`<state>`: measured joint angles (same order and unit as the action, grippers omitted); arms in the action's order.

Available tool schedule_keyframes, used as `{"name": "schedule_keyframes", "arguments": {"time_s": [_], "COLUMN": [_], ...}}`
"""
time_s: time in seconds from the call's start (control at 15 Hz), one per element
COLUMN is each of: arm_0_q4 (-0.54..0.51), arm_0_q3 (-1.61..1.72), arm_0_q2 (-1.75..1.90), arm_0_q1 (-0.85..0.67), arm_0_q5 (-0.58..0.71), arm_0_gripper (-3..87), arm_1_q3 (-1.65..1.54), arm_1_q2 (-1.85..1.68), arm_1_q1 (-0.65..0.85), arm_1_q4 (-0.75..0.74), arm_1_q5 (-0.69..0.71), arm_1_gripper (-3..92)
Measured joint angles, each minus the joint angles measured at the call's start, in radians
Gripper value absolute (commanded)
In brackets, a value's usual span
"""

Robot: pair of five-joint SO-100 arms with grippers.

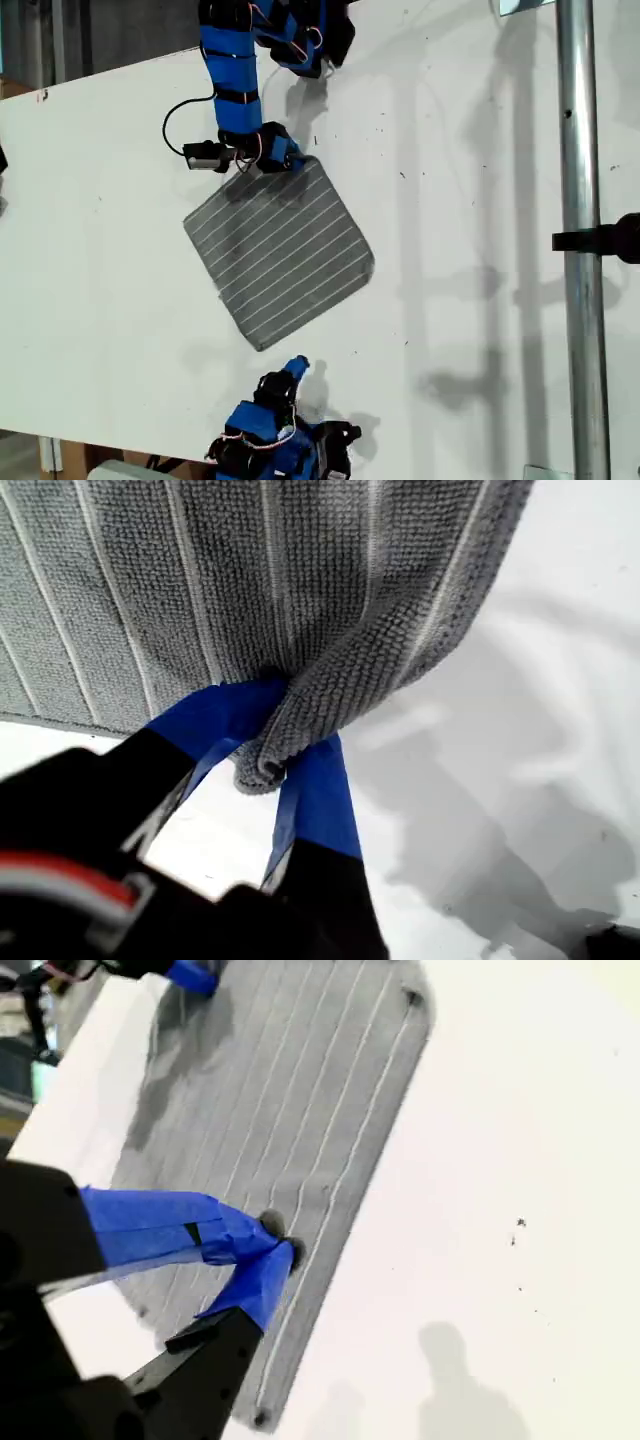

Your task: Grasp corners of a towel and fold twice.

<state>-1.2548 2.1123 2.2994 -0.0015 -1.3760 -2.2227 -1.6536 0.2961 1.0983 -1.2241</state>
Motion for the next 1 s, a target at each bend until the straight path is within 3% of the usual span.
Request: {"name": "schedule_keyframes", "arguments": {"time_s": [0.07, 0.2, 0.73, 1.0], "arm_0_q4": [0.011, 0.015, -0.098, -0.071], "arm_0_q3": [-0.095, -0.293, -1.014, -1.121], "arm_0_q2": [-0.114, -0.299, -1.157, -1.339], "arm_0_q1": [0.031, 0.071, 0.063, 0.063], "arm_0_q5": [0.066, 0.152, 0.279, 0.282], "arm_0_gripper": [27.5, 33.6, 34.3, 32.5], "arm_1_q3": [0.000, 0.000, 0.000, 0.000], "arm_1_q2": [0.000, 0.000, 0.000, 0.002], "arm_1_q1": [0.000, -0.002, -0.006, -0.006], "arm_1_q4": [0.000, 0.000, 0.000, 0.000], "arm_1_q5": [0.000, 0.000, 0.000, 0.000], "arm_1_gripper": [-0.3, -0.3, -0.3, -0.3]}}
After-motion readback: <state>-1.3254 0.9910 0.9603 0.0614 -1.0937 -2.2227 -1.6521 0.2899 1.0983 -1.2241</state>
